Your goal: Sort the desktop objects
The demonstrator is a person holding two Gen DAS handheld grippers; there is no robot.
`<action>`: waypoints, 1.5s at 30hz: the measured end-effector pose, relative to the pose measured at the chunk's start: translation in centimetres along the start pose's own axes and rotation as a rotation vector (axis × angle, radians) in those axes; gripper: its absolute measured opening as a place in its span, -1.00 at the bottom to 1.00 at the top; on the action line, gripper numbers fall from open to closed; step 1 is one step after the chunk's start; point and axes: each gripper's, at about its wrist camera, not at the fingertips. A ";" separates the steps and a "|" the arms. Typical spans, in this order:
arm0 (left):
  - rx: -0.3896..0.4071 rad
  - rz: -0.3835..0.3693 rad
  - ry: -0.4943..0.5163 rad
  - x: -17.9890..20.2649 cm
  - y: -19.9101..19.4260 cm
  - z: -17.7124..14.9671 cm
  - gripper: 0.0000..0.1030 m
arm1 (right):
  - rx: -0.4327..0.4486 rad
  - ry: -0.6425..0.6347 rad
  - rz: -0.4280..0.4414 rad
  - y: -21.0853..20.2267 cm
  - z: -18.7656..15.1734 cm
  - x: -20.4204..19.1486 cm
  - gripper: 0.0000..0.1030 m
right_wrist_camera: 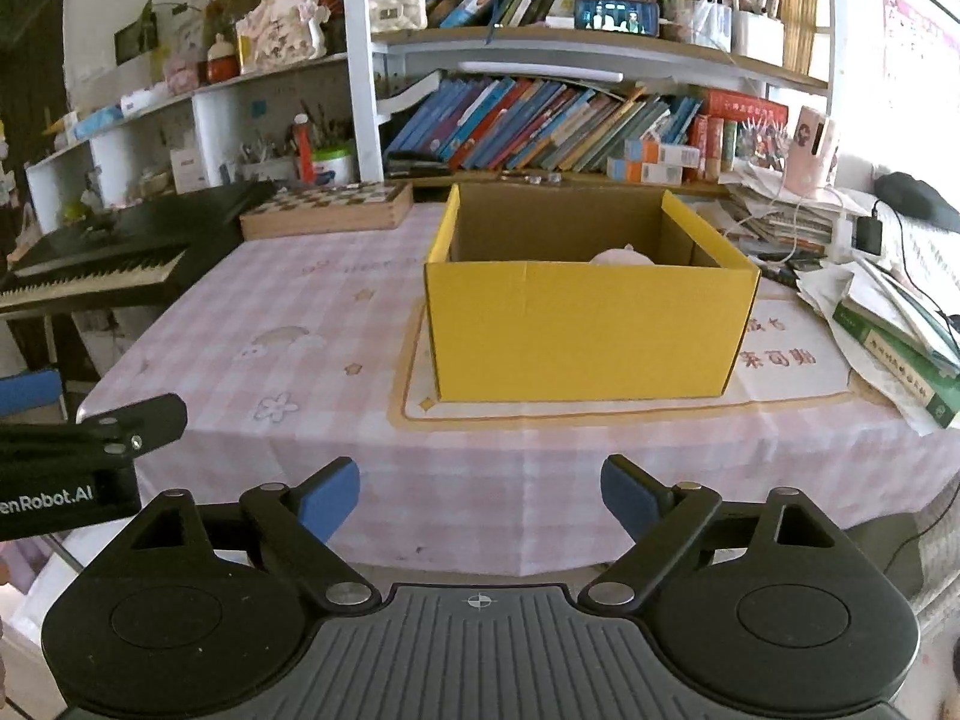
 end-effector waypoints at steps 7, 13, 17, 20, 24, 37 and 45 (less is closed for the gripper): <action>-0.018 -0.018 0.000 -0.8 -0.1 -0.5 1.00 | -0.011 0.017 -0.024 -0.4 -0.6 -0.9 0.76; -0.041 -0.012 0.002 -1.3 0.2 -0.6 1.00 | -0.017 0.021 -0.034 -0.5 -0.7 -1.5 0.78; -0.040 -0.017 -0.005 -1.8 0.2 -0.6 1.00 | -0.028 0.027 -0.041 -0.4 -0.8 -1.8 0.84; -0.043 -0.022 -0.011 -2.1 0.3 -0.7 1.00 | -0.035 0.026 -0.042 -0.4 -0.9 -2.1 0.85; -0.054 -0.024 -0.016 -2.5 0.5 -0.7 1.00 | -0.039 0.023 -0.044 -0.3 -0.9 -2.5 0.85; -0.064 -0.041 -0.013 -3.0 0.6 -1.0 1.00 | -0.058 0.015 -0.041 -0.1 -0.9 -3.3 0.85; -0.065 -0.048 -0.009 -3.1 0.7 -1.1 1.00 | -0.072 0.014 -0.037 0.2 -0.9 -3.5 0.85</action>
Point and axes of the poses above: each gripper's, at about its wrist camera, not at the fingertips, and y roughly the way its jaws point, x to its right, z to its top, and after that the axes turned 9 degrees about -x, right-handed
